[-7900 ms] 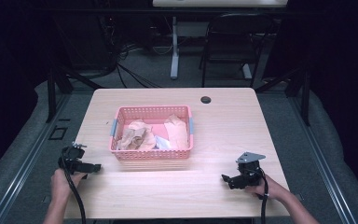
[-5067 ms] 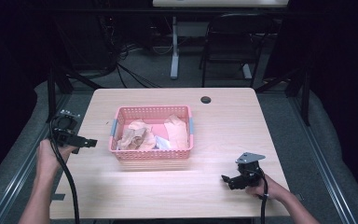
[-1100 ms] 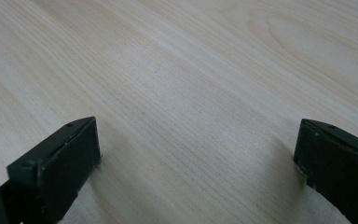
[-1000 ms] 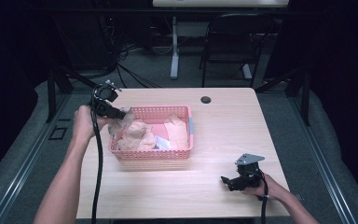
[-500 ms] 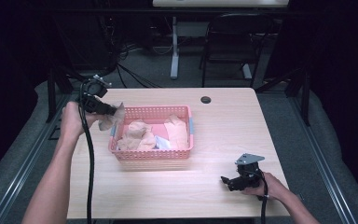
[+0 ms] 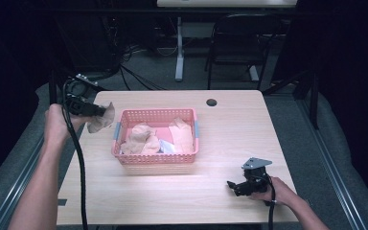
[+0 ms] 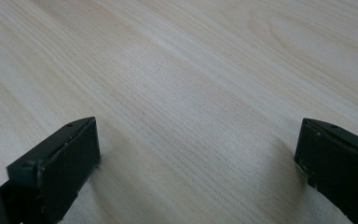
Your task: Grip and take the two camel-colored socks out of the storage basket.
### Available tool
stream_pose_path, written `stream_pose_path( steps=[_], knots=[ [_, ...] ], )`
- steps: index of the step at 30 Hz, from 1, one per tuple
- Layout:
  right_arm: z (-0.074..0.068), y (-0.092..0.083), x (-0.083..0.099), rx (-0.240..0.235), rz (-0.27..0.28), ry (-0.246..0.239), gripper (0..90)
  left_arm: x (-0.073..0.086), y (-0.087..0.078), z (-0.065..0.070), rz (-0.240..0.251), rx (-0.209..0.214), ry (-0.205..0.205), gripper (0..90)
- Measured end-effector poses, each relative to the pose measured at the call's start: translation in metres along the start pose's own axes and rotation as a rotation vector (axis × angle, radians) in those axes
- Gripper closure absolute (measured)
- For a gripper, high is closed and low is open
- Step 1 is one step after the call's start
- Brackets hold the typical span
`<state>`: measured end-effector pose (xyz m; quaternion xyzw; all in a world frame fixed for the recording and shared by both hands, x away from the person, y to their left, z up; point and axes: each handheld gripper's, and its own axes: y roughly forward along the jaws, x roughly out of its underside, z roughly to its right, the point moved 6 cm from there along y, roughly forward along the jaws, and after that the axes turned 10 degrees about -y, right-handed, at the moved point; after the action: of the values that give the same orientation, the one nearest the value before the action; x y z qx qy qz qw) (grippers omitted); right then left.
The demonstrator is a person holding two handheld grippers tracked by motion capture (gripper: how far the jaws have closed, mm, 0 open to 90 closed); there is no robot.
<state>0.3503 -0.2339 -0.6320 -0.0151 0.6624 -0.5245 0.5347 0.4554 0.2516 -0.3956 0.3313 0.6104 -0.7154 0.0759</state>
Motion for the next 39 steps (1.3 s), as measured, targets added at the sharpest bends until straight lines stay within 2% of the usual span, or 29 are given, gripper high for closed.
stream_pose_path(
  steps=[5,12,22,39],
  knots=[
    [0.0,0.0,0.0,0.0,-0.001,0.0,0.0,0.008,-0.008,-0.014,0.016,-0.008,-0.034,76.4],
    [0.0,0.0,0.0,0.0,-0.001,-0.001,0.0,0.015,-0.011,-0.027,0.016,-0.027,-0.056,76.5],
    [0.0,0.0,0.0,0.0,-0.001,-0.001,0.0,0.027,-0.011,-0.037,0.009,-0.037,-0.086,76.7],
    [0.0,0.0,0.0,-0.002,-0.001,-0.003,0.0,0.051,0.007,-0.053,-0.031,-0.046,-0.136,76.8]
  ],
)
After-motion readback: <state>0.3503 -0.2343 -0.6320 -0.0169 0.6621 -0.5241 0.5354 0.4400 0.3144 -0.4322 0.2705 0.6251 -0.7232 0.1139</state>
